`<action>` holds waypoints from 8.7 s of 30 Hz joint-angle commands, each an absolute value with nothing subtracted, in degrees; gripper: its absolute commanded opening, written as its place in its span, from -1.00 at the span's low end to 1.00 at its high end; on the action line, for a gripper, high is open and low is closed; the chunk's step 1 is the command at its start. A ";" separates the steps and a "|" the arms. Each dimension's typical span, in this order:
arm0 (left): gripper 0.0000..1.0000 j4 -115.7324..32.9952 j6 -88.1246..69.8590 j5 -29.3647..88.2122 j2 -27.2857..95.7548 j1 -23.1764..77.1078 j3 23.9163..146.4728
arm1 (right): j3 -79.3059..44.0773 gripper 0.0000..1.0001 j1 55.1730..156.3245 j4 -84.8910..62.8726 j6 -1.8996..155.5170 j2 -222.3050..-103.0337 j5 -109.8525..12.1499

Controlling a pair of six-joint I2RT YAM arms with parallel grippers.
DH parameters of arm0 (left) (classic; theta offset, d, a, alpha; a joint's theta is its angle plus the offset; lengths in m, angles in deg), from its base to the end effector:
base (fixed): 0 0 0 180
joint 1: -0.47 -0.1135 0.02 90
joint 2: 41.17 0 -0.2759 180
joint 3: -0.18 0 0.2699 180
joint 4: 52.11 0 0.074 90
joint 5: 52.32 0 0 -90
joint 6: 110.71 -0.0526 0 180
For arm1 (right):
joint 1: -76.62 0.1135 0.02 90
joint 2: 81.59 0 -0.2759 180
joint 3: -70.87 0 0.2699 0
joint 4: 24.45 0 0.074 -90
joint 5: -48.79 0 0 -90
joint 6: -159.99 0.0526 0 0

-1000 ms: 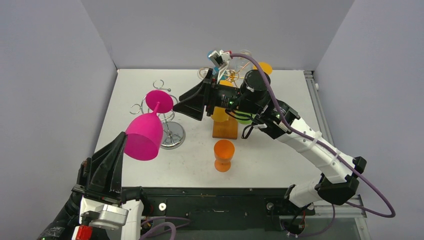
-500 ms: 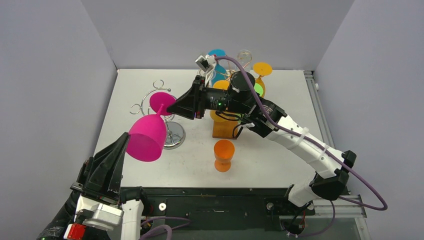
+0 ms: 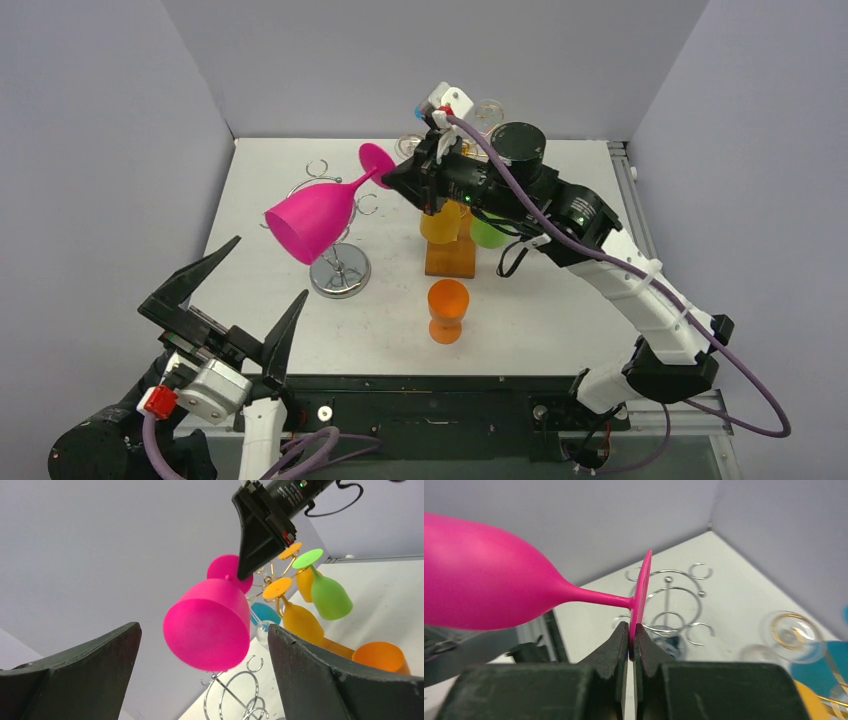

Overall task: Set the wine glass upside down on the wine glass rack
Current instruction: Turn the wine glass upside down at the wine rack, then pick up the wine glass at the center of the board, then turn the wine glass upside down at the wine rack.

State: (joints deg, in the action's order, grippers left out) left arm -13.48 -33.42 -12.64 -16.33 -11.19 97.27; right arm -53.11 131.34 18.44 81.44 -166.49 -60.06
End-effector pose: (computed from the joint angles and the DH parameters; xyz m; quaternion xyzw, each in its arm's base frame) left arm -0.0491 -0.0515 0.5460 0.3786 0.4241 -0.0279 0.8222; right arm 0.1759 0.2780 0.5502 -0.3696 0.6284 0.4681 0.4994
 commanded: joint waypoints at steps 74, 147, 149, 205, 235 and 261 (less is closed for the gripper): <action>-1.00 6.97 -86.38 -26.12 -11.94 -2.43 88.95 | -36.68 -0.24 165.57 7.60 26.26 -158.78 -27.26; -1.00 2.06 -122.31 -4.10 -5.43 -1.29 62.02 | -18.64 -0.17 137.35 13.91 73.30 -147.92 -33.24; -1.00 2.04 -122.46 -3.87 -5.43 -1.29 61.71 | -18.02 -0.17 137.19 14.10 73.77 -147.62 -33.17; 0.92 -8.85 -30.93 0.81 -6.74 -1.38 85.76 | 2.40 -0.20 130.21 22.75 86.78 -144.87 -39.47; 0.73 -13.67 -10.05 -14.88 0.21 -1.38 85.34 | -24.06 -1.00 130.24 9.44 82.57 -134.68 -48.08; 0.33 -28.48 0.73 -24.45 5.04 -1.38 85.49 | -17.81 -1.00 133.02 -13.75 87.02 -137.40 -51.48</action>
State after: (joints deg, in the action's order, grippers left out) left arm -22.21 -2.30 -24.66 2.47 -1.47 84.51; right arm -18.03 131.69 -7.99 86.55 -137.38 -50.69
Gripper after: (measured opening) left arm 0.730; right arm 0.004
